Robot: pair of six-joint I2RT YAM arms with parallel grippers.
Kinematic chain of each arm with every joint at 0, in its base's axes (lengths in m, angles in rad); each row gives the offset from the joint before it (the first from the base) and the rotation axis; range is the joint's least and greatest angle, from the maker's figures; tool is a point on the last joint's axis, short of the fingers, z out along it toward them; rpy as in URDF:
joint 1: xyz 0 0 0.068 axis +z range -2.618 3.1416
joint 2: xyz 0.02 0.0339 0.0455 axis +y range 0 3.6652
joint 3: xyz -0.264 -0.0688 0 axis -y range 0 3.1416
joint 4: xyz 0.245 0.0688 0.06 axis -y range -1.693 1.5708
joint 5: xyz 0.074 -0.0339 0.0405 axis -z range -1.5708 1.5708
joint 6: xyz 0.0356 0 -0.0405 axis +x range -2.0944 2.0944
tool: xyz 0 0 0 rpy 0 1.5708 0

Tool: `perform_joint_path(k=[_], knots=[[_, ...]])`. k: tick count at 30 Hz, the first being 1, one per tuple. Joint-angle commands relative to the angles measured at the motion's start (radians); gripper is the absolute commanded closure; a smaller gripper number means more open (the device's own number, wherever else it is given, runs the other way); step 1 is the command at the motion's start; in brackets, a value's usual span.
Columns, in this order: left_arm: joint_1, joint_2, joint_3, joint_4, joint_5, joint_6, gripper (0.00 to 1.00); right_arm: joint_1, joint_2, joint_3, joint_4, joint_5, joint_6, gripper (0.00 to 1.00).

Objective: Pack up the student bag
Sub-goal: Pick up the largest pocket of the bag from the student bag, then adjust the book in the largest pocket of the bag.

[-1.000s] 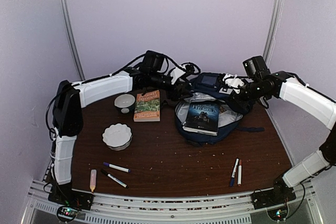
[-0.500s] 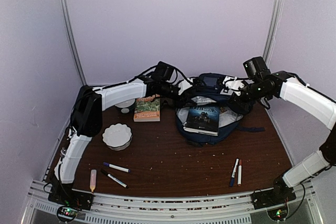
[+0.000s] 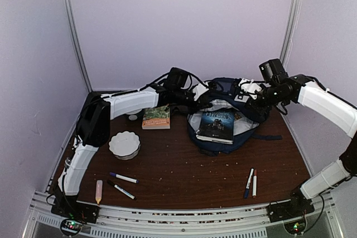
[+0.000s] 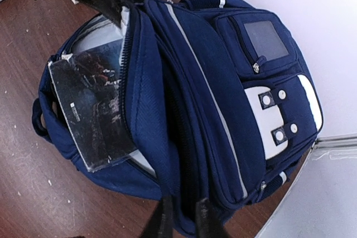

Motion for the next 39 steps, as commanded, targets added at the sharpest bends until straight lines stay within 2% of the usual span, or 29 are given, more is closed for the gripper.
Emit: perform_joint_path(k=[1,3,6,13,18,22,29,31,39], knots=[[-0.015,-0.085,-0.006,0.175,-0.187,-0.146,1.00,-0.006,-0.070,0.107,-0.090,-0.116,0.017,0.73],[-0.015,-0.104,-0.018,0.211,-0.207,-0.199,1.00,0.001,-0.088,0.135,-0.142,-0.229,-0.011,0.66],[-0.015,-0.127,-0.043,0.277,-0.195,-0.275,1.00,0.040,-0.094,0.127,-0.206,-0.330,-0.088,0.63],[-0.022,-0.148,-0.055,0.308,-0.126,-0.371,1.00,0.175,-0.029,-0.003,-0.160,-0.218,-0.155,0.62],[-0.033,-0.203,-0.086,0.309,-0.113,-0.387,1.00,0.258,0.039,-0.080,-0.009,-0.027,-0.180,0.60],[-0.044,-0.252,-0.110,0.297,-0.117,-0.382,1.00,0.281,0.116,-0.077,0.096,0.068,-0.187,0.58],[-0.057,-0.306,-0.167,0.296,-0.148,-0.380,1.00,0.297,0.229,-0.059,0.115,0.031,-0.265,0.51],[-0.058,-0.310,-0.170,0.290,-0.152,-0.380,1.00,0.302,0.241,-0.068,0.102,0.002,-0.287,0.46],[-0.059,-0.331,-0.190,0.286,-0.165,-0.377,1.00,0.306,0.243,-0.106,0.063,-0.053,-0.344,0.42]])
